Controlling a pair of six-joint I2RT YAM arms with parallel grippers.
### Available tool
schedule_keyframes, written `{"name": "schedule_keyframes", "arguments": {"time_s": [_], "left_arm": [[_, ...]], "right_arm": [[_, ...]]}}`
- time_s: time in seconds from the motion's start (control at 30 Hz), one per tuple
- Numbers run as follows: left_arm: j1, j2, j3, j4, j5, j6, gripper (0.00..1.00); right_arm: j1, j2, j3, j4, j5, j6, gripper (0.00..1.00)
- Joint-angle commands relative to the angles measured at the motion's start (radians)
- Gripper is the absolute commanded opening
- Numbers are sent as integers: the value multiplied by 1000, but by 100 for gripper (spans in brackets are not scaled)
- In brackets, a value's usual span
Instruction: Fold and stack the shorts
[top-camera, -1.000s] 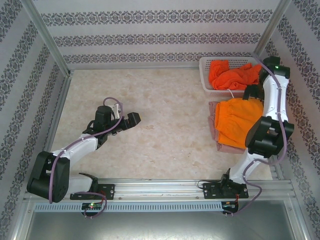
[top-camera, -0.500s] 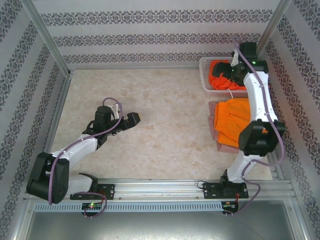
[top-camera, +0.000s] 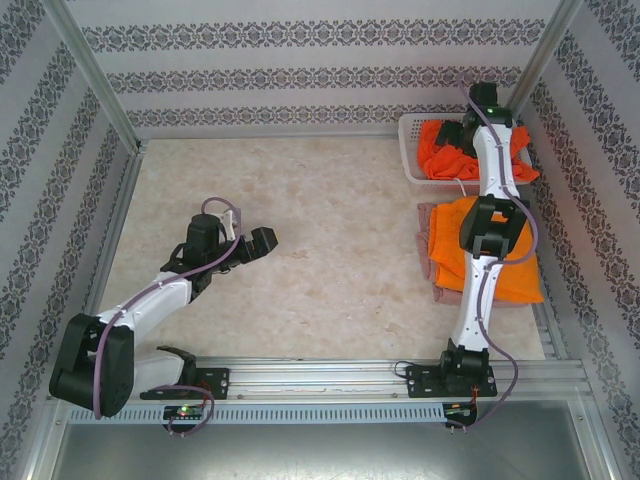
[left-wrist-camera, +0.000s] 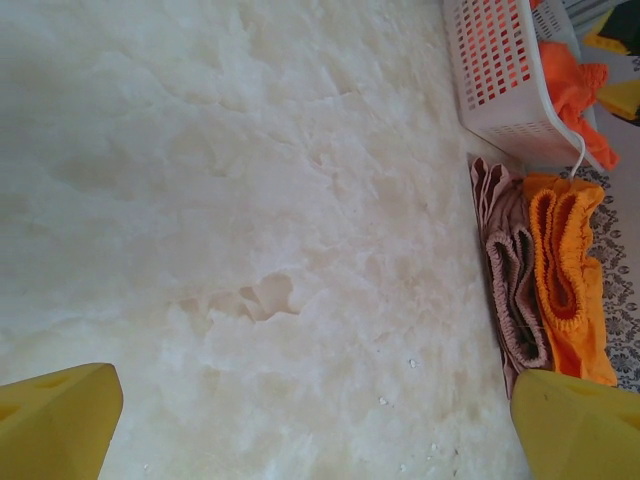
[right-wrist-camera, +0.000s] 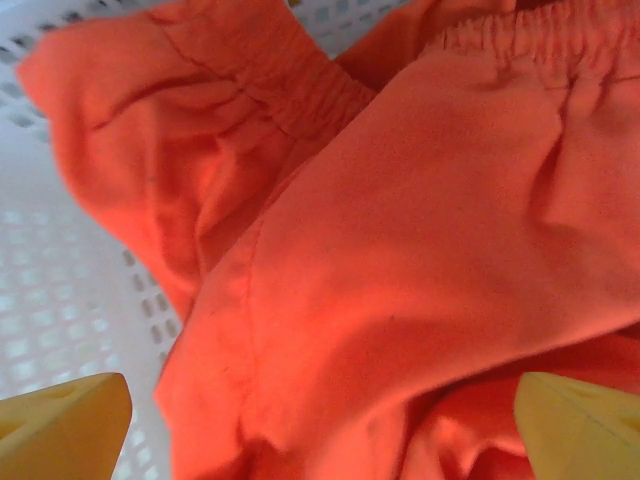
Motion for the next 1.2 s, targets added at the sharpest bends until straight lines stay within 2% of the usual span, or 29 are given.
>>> {"name": "schedule_keyframes", "arguments": {"time_s": [0.0,0.1,0.13,0.2,0.37,0.5,0.63,1.0,1.17], "left_arm": [[13,-28,-15,-34,-13,24,100],[12,-33,-21,-37,-14,19,100],[12,-36,-22,-36,-14,15,100],[12,-43,-26,-38,-19,14,100],[13,-57,-26,-51,-30,13,100],[12,-63,-27,-47,-35,8,100],[12,-69,-33,-43,-37,9,100],[14,-76,-63,-13,-35,0,100],[14,-68,-61,-4,-31,-1,100]], "right_arm": [[-8,66,65,-54,35,23,98],[-17,108,72,-52,23,27,98],[-21,119,72,-51,20,30,95],[-26,129,73,-47,6,30,79],[-28,103,74,-17,-59,25,26],[-28,37,72,12,-115,44,0],[-12,-71,59,58,-164,45,0],[68,-356,8,169,-198,64,0],[90,-418,93,213,-248,113,0]]}}
